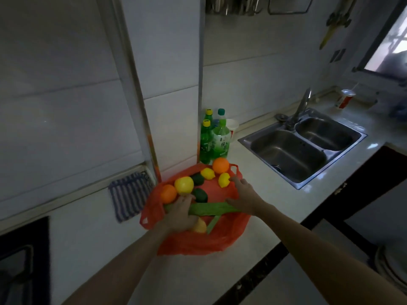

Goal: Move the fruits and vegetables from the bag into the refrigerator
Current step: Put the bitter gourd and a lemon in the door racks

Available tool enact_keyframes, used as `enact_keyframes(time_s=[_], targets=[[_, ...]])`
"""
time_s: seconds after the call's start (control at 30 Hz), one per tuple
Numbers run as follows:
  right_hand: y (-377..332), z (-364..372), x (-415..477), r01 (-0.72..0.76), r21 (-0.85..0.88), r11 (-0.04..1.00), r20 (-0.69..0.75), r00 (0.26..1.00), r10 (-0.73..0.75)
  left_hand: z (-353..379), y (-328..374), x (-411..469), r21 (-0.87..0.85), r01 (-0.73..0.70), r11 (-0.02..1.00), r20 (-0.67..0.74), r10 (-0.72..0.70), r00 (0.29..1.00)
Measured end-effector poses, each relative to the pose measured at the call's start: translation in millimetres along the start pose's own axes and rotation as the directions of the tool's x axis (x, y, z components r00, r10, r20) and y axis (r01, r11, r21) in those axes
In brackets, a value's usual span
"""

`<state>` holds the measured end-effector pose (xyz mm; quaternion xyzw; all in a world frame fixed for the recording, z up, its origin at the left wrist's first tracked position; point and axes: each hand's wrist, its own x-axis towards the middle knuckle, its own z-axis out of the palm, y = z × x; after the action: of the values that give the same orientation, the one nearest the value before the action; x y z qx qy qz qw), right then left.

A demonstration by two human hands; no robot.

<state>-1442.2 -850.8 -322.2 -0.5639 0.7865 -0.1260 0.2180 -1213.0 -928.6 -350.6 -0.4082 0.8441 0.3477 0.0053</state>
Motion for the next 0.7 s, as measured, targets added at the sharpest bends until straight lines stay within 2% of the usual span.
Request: enact_keyframes(time_s=[0.27,0.37,0.5,0.7], targets=[[11,50,41,0.088,-0.021,0.996,0.172,0.982,-0.083,30,-14,11,-0.054,0.073,0.996,-0.044,-0.075,0.996],[11,66,50,0.129,-0.13,0.983,0.212,0.972,-0.099,42,-21,11,-0.1,0.092,0.991,-0.127,-0.104,0.986],[14,85,55,0.274,-0.322,0.906,0.255,0.947,-0.196,53,-23,12,-0.105,0.137,0.985,-0.137,-0.151,0.979],[17,99,64,0.318,-0.34,0.885,0.248,0.938,-0.242,64,-26,18,-0.076,0.16,0.984,-0.152,-0.17,0.974]])
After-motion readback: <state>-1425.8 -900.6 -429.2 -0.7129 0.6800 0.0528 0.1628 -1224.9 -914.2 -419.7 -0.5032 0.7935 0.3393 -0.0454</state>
